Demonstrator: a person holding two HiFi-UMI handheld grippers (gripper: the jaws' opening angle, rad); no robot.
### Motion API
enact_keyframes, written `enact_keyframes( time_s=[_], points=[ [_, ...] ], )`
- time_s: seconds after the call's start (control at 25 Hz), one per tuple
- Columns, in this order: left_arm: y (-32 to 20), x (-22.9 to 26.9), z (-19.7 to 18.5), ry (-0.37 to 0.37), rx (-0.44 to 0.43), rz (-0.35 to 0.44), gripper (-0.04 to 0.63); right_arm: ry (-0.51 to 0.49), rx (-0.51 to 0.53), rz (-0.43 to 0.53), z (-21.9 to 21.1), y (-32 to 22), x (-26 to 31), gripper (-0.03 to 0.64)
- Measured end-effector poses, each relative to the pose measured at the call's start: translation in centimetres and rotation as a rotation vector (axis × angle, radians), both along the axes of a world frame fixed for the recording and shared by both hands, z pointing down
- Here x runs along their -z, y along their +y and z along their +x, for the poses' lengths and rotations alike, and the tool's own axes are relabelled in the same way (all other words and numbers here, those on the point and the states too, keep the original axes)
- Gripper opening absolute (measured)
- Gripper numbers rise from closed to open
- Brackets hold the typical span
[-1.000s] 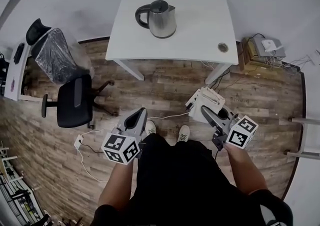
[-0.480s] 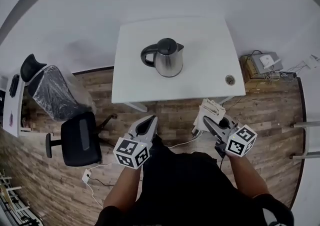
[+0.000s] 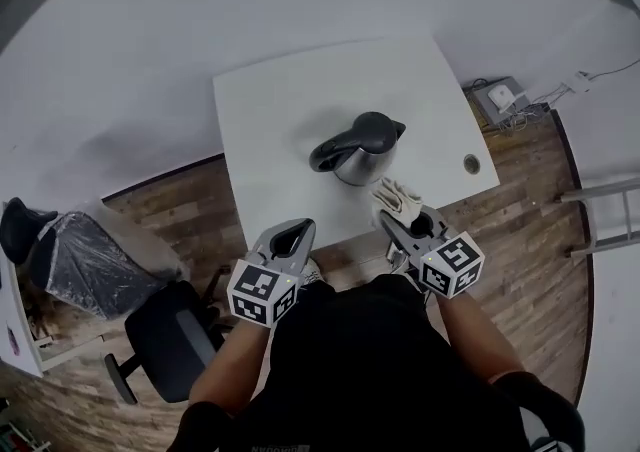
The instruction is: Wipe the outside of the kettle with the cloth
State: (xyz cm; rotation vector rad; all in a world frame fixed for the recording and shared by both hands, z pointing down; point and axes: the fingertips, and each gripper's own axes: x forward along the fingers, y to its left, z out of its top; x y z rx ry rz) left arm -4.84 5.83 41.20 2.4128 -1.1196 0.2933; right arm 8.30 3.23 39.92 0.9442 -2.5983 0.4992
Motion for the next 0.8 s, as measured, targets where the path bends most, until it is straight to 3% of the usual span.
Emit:
enact_keyframes(
  time_s=[0.32,0.44,0.6,0.8],
  points=[
    [-1.5,-0.9,-2.8,0.053,-0.058,-0.002,0.006,0.072,-0.093,0.013,-2.2,-3.1,-0.2,0.095],
    [-1.8,-1.6,-2.8,0.099,-0.037,-0.028,0.006,-0.013,-0.123,-0.009,-3.2,-5.1,0.2,0.095],
    [-2.3,-1.4,-2.2,0.084,-0.046,-0.006,0.006,-0.153,-0.151,-0.100,-4.2,-7.3,-1.1,0.095],
    [-2.1,-2.0,-3.8,0.090,0.058,-0.034,0.006,-0.120,-0.067,-0.166,-5.8,-6.6,-4.3,0.095]
  ],
)
